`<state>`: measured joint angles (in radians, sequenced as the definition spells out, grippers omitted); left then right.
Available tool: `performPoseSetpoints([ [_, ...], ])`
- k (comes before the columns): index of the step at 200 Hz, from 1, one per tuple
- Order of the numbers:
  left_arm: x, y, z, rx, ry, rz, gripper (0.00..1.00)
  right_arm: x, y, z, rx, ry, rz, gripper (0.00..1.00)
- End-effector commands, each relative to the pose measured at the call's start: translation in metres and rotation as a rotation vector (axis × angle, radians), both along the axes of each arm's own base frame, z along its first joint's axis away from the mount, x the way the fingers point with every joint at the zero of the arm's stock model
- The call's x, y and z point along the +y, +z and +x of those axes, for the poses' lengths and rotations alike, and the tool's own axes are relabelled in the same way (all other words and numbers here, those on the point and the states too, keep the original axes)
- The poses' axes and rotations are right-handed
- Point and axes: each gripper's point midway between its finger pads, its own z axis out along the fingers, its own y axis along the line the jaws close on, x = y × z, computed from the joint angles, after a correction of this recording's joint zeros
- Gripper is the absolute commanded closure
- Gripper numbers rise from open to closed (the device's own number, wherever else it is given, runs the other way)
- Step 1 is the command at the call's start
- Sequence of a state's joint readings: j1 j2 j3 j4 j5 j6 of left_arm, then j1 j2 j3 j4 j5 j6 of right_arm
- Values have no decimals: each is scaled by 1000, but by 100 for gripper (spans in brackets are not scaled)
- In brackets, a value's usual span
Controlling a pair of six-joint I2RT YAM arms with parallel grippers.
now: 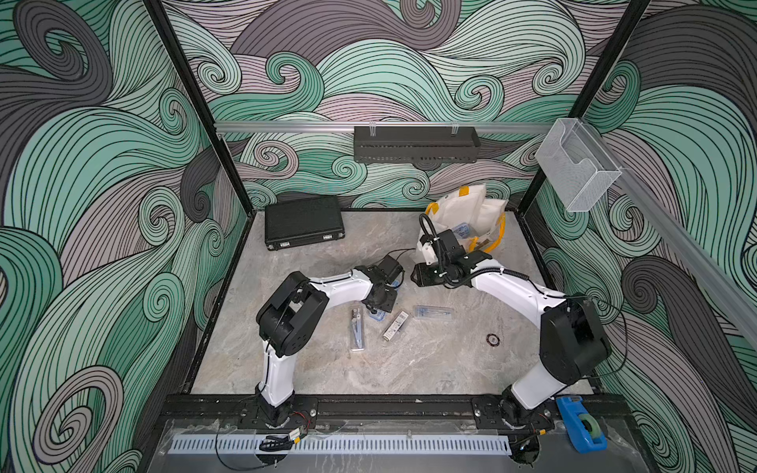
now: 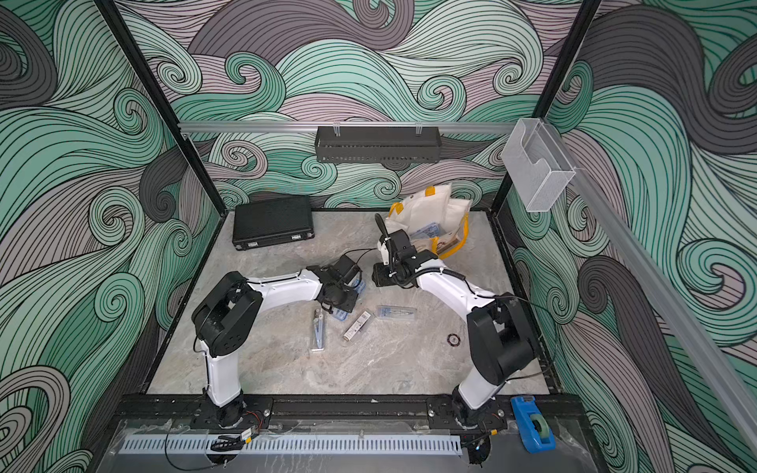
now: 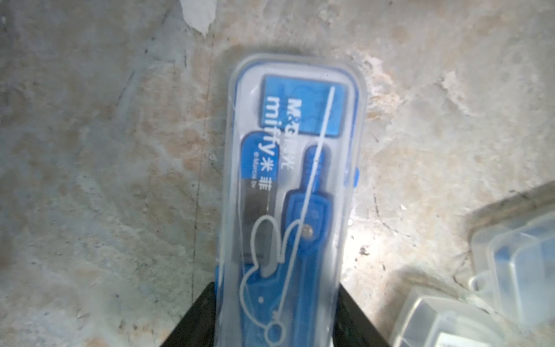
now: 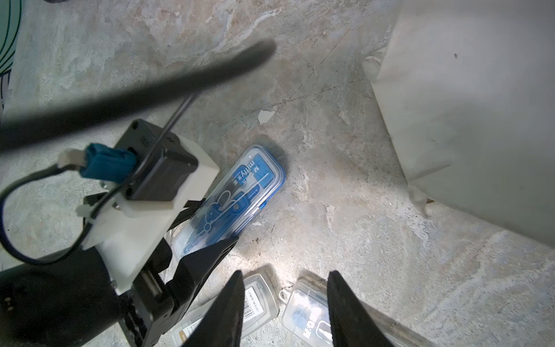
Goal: Put the compass set into the canvas bag
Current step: Pick up the compass set at the center of the board.
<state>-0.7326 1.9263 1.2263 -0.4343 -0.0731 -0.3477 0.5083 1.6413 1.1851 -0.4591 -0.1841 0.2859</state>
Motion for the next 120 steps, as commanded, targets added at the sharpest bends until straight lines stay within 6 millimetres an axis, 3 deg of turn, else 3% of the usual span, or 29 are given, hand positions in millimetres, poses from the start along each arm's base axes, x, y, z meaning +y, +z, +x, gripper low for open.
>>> performPoseSetpoints([
  [1, -3, 20, 9, -62, 22, -74, 44, 10, 5, 7, 5, 0, 47, 54],
  [28, -2, 31, 13, -113, 37, -111, 44, 21, 6, 9, 33, 1, 106, 51],
  [86, 1, 53, 19, -180, 88, -212, 45, 43, 6, 18, 101, -30, 217, 33],
  [120, 0, 71, 20, -208, 104, -282, 45, 52, 7, 27, 120, -54, 291, 30],
])
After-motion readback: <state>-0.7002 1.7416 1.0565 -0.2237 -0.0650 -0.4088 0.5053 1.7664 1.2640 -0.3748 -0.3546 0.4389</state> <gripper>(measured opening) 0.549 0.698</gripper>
